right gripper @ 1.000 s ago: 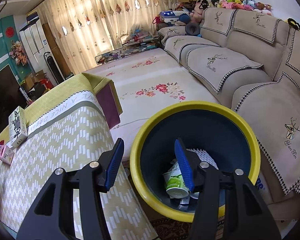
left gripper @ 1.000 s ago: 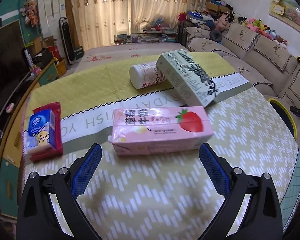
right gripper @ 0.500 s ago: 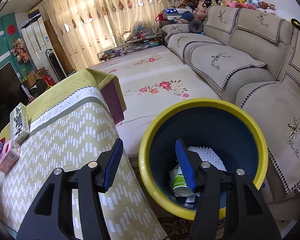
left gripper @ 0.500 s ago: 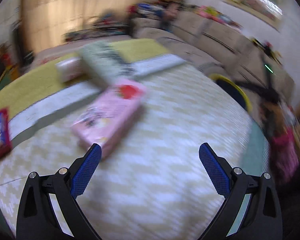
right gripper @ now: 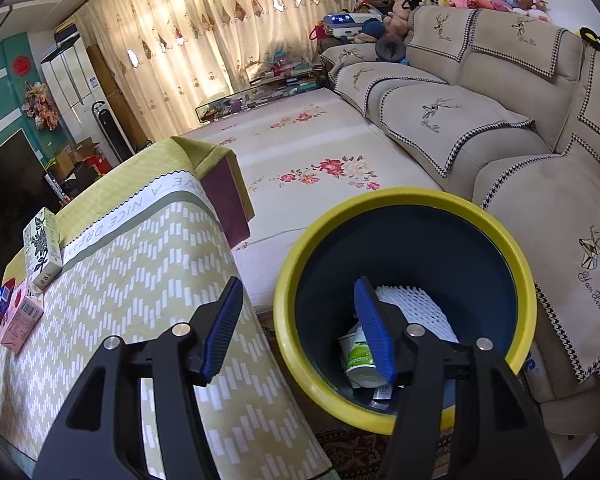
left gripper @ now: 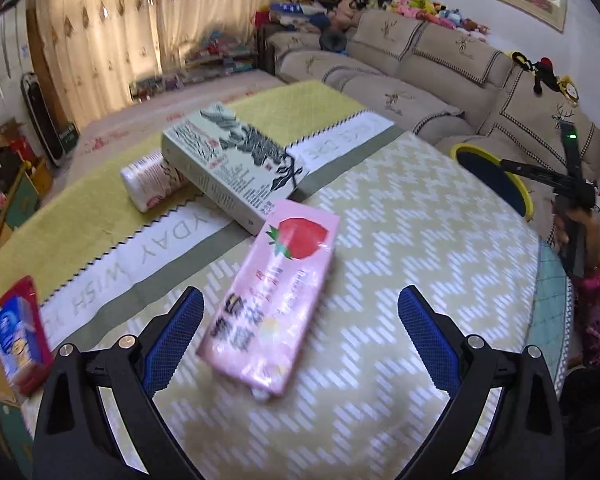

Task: Collect trash
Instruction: 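Lower the left gripper onto the pink strawberry milk carton and grasp it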

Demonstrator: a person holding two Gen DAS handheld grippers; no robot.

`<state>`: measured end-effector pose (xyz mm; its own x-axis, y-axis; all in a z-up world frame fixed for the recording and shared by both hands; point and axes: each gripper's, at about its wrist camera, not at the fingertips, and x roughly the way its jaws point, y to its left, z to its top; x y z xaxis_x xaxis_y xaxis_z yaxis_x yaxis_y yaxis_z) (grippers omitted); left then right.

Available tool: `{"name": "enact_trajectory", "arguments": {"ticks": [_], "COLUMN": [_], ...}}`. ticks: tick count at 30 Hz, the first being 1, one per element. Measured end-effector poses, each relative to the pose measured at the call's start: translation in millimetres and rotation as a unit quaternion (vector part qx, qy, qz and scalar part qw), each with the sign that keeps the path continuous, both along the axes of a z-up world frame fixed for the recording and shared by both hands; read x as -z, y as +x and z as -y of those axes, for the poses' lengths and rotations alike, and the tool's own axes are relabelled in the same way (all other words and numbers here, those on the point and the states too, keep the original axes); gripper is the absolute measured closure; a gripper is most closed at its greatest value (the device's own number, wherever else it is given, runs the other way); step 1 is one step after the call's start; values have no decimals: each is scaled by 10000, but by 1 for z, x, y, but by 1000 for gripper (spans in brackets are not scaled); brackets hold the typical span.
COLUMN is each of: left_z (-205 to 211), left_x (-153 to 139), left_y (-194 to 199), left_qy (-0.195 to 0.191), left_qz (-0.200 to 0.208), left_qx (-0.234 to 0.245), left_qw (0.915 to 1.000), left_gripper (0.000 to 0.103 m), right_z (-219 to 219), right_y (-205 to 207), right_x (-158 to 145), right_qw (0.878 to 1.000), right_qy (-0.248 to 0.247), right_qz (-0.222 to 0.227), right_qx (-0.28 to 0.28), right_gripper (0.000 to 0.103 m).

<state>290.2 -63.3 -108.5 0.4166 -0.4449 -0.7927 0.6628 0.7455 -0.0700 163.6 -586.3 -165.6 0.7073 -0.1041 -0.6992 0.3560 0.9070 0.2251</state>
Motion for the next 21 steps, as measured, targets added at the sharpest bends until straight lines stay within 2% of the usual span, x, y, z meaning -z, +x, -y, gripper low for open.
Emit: {"name": "enact_trajectory", "arguments": {"ticks": [5, 12, 18, 21], "left_z": [15, 34, 50, 49], "left_x": [23, 38, 49, 48], "left_y": [17, 20, 23, 23], "left_qy": [164, 396, 596, 608], "left_qz": [-229, -221, -209, -171], "left_qx": [92, 233, 150, 39], "left_qw": [9996, 9987, 9979, 9980], "left_gripper": [7, 10, 31, 47], "right_z": [4, 1, 3, 6], "right_y": [0, 2, -1, -3], "right_x": [0, 2, 2, 2], "right_qw": [10000, 10000, 10000, 9999], "right_qy": [-2, 21, 91, 137], "right_qz": [-26, -37, -10, 14], "right_qx": [60, 6, 5, 15], "right_gripper": [47, 47, 47, 47]}}
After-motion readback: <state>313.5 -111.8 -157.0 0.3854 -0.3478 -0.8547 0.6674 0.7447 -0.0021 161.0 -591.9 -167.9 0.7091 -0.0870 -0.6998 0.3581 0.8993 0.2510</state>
